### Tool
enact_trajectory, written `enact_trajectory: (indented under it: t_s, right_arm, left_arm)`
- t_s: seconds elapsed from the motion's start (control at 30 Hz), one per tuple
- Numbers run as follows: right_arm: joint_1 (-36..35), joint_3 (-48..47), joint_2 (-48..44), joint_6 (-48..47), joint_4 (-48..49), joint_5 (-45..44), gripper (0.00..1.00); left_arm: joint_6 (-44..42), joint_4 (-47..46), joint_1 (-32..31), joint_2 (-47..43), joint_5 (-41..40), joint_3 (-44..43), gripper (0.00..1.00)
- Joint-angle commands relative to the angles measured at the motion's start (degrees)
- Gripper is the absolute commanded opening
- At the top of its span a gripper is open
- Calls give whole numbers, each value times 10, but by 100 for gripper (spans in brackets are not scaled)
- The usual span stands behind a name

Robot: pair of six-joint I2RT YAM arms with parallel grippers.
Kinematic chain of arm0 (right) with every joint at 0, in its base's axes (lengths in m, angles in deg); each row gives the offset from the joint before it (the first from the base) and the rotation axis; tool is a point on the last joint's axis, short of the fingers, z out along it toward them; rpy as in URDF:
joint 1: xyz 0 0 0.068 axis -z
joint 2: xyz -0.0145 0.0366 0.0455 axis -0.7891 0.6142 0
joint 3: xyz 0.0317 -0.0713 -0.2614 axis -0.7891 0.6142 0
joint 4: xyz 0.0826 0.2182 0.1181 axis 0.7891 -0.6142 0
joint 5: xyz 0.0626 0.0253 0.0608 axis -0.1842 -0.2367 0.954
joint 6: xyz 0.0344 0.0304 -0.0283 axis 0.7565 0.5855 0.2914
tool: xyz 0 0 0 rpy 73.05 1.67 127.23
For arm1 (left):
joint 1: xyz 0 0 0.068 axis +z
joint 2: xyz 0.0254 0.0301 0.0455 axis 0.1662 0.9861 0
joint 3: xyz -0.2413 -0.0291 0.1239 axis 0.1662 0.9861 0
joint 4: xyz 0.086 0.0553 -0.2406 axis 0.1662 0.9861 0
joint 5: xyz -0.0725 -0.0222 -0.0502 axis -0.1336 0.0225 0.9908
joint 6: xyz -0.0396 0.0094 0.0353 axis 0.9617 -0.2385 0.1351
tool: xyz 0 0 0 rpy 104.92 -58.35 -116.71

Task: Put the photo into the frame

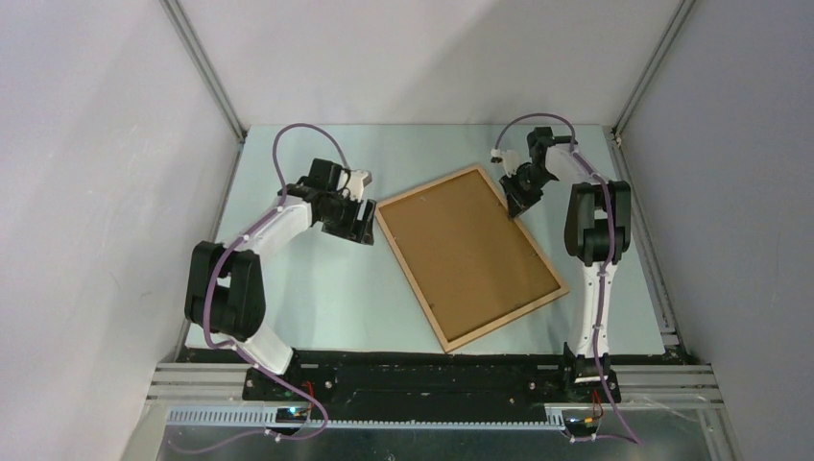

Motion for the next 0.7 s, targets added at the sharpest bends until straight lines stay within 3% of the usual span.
enact_trajectory:
  t_s: [0.0,0.37,0.43,0.67]
  right_arm:
    - [-17,-60,36,-113,-58,24,0]
    - [-89,-226,132,-184,-102,-13,0]
    - [-108,-234,137,-190,-92,-23,4]
    - [-130,-228,128,-160,-56,-24,45]
  left_arm:
    - [-20,-13,6,4,0,-24,78]
    - [-29,-12,9,48,-39,-71,81]
    - [-36,-11,10,63,-50,-84,83]
    - [-57,-5,9,140,-71,-142,87]
